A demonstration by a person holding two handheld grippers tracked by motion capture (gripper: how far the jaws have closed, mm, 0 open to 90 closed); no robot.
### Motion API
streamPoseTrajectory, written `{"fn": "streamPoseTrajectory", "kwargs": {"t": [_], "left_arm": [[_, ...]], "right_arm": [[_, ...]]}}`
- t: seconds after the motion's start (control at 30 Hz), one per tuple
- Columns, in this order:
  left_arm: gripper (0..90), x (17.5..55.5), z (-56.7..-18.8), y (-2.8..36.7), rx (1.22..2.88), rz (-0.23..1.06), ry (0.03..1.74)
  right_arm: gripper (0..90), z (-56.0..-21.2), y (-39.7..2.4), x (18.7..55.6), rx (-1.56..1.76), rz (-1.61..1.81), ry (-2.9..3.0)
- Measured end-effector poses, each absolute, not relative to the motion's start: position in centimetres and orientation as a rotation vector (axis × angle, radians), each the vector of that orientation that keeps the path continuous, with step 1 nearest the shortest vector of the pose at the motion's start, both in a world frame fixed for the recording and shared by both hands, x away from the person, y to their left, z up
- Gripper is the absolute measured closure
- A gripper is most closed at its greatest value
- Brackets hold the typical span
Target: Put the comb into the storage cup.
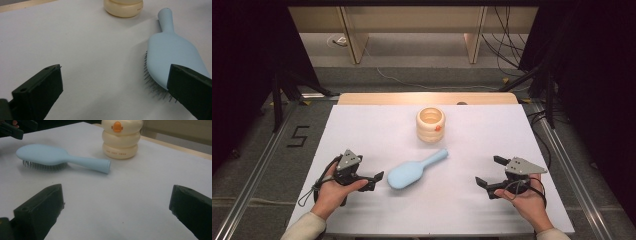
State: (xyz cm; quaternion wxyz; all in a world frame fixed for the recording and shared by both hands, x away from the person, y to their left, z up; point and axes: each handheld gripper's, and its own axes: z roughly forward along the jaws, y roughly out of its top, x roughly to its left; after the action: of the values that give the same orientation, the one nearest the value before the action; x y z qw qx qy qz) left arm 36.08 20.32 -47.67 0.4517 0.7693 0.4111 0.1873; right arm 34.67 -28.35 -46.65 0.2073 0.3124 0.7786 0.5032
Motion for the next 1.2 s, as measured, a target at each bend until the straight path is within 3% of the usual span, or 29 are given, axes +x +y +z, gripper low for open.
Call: {"fn": "streamPoseTrajectory", "kwargs": {"t": [0.3,0.4,0.5,0.53,0.6,0.63,0.7,0.73,0.77,1.2], "left_arm": [[1.0,36.0,-47.6,20.3,1.897,0.477,1.021],[16.3,35.8,-46.8,20.1,1.869,0.531,1.003],[23.1,35.7,-46.3,19.8,1.856,0.545,0.983],[39.1,35.6,-46.1,19.6,1.846,0.553,0.974],[58.9,35.5,-45.7,19.3,1.828,0.56,0.955],[58.9,35.5,-45.4,19.1,1.818,0.554,0.949],[73.1,35.5,-45.0,18.6,1.827,0.537,0.941],[85.9,35.5,-44.9,18.3,1.843,0.534,0.928],[89.5,35.5,-44.7,17.4,1.877,0.509,0.91],[89.9,38.0,-44.1,9.6,2.117,0.376,0.742]], "right_arm": [[0.5,-46.7,-28.3,34.7,0.867,1.405,2.176],[0.5,-46.7,-28.2,34.7,0.869,1.407,2.176],[0.6,-46.8,-28.2,34.7,0.869,1.407,2.177],[0.7,-46.8,-28.2,34.7,0.868,1.409,2.175],[0.7,-46.8,-28.2,34.7,0.87,1.405,2.179],[0.7,-46.8,-28.2,34.7,0.868,1.404,2.181],[0.7,-46.8,-28.2,34.7,0.867,1.403,2.183],[0.9,-46.9,-28.1,34.8,0.867,1.402,2.185],[0.9,-46.9,-28.1,34.8,0.868,1.402,2.185],[1.5,-46.9,-27.9,34.8,0.859,1.405,2.19]]}}
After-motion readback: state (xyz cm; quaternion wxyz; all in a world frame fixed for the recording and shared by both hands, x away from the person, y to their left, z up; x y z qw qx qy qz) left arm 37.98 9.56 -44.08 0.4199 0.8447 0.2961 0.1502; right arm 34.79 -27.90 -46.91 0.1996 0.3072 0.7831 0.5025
